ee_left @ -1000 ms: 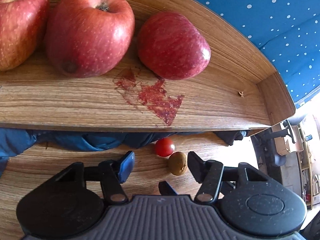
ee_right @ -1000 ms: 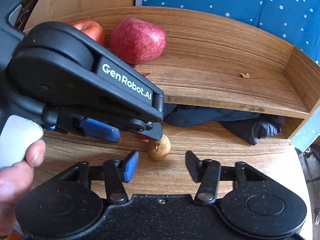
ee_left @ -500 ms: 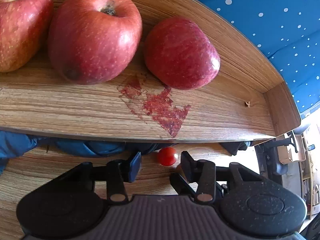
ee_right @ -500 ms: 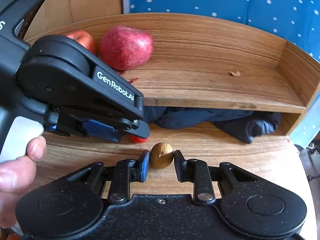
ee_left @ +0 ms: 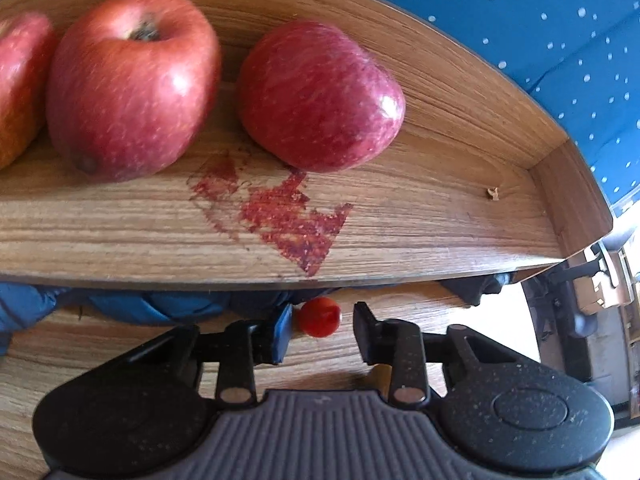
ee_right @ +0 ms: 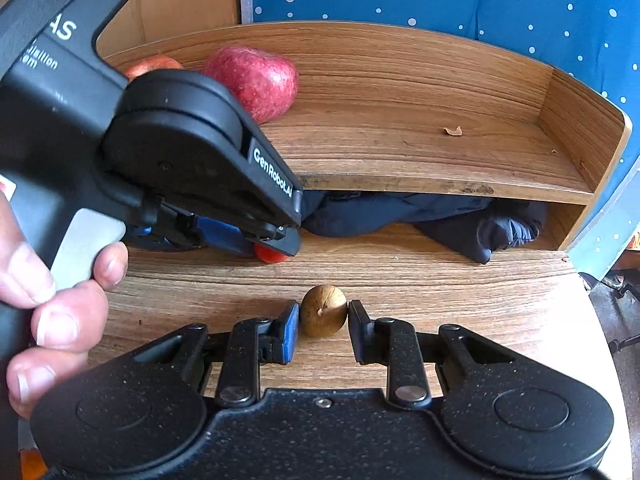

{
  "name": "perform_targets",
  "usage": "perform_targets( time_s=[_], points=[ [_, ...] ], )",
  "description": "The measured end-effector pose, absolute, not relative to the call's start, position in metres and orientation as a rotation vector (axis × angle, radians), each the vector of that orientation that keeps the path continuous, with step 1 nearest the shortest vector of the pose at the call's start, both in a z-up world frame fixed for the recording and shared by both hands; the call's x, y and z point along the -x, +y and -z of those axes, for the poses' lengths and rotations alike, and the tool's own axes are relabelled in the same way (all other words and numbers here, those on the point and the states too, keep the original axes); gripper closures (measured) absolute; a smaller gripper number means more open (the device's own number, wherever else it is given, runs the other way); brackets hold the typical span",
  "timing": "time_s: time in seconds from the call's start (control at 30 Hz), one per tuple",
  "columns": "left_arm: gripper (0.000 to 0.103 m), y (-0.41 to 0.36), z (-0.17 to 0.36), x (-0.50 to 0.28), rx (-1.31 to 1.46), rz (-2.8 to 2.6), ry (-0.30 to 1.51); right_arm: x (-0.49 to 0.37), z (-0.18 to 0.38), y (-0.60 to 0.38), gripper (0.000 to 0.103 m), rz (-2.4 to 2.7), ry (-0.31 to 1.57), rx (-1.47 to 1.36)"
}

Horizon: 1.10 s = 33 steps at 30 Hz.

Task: Organize fruits
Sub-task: 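Grasp a red cherry tomato with the left tool while the right tool grasps a brown kiwi, then carry the tomato and kiwi in both tools over the steel tray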

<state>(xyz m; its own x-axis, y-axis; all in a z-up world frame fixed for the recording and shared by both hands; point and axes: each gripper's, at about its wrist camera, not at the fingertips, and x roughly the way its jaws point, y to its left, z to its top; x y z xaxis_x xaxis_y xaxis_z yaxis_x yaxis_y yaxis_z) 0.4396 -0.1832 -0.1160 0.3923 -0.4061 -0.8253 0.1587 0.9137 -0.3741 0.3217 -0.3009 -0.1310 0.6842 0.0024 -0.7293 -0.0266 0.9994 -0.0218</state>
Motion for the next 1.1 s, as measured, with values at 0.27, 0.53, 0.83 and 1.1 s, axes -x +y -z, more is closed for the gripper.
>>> perform_targets(
  time_s=[0.27,0.53,0.83,1.1],
  points=[
    [0.078,-0.183,0.116,-0.436,0.213,0.377,1.111,-0.319,0.127,-0.297,0.075,-0.007,0.812,0.027],
    [0.079,-0.169,0.113,-0.42,0.182,0.372,1.135,-0.296,0.112,-0.288,0.074,-0.039,0.79,0.029],
    [0.079,-0.137,0.094,-0.376,0.204,0.338,1.123,-0.254,0.091,-0.275,0.075,-0.126,0.797,0.042],
    [0.079,-0.105,0.077,-0.332,0.238,0.295,1.075,-0.214,0.09,-0.264,0.075,-0.215,0.796,0.077]
  ],
)
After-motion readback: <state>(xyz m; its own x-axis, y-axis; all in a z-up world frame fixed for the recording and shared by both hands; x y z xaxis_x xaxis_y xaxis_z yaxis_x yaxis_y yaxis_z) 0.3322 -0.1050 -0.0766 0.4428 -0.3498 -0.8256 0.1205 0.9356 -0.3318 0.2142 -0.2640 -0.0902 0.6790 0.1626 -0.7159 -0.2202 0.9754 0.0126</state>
